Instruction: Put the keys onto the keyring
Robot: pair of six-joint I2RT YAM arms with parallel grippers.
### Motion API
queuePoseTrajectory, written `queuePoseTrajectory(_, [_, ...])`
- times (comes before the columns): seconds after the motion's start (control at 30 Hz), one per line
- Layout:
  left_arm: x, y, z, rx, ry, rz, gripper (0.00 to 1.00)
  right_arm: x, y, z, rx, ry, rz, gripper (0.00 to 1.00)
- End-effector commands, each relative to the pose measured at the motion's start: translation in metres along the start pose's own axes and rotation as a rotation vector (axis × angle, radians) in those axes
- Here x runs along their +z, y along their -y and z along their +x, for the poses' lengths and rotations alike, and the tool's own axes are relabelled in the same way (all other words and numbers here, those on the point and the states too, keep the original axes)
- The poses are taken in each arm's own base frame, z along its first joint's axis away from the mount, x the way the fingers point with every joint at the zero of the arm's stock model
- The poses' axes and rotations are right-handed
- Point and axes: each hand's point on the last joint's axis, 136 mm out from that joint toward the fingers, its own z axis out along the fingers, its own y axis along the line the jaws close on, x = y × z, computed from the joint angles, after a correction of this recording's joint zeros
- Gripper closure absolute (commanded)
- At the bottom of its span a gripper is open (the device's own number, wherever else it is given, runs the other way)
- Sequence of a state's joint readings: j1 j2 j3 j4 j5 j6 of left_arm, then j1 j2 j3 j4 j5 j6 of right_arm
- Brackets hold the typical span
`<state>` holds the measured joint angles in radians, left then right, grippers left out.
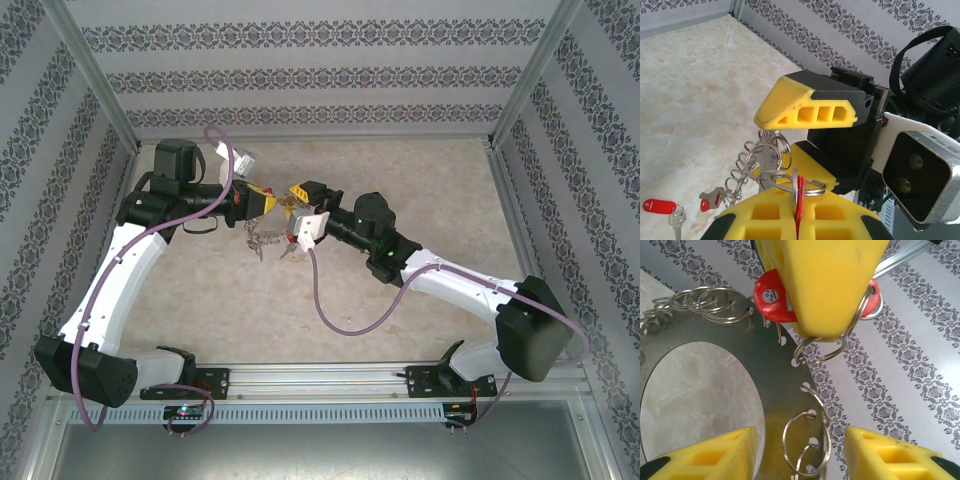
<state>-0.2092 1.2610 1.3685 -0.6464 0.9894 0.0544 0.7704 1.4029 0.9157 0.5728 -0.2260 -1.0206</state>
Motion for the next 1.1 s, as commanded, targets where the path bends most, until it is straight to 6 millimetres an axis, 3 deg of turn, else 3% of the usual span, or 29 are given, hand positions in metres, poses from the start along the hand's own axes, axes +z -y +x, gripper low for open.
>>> queuePoseTrajectory(0.0, [-0.0117,0.0192,-0.0208,0.069,0.059,0.012,1.0,-0.0058,0.0145,-0.0179,-0.011,0.048,0.028,0.49])
queuePoseTrajectory(0.2, [-0.0112,0.0187,-0.0221,0.066,0.062,0.012,1.0,-0.0075,0.0144,-0.0197,-0.016,0.05,0.017,0.5])
queuePoseTrajectory(0.43, [-0.0106,0.0189,-0.0228,0.065,0.062,0.015,1.0,-0.0085,0.0148,-0.0173,-0.015,0.035,0.01,0.68])
queuePoseTrajectory(1.07, [-0.0112,0.0178,-0.0216,0.067,0.059,0.004,1.0,-0.012,0.011,-0.0209,-0.004,0.051,-0.023,0.55])
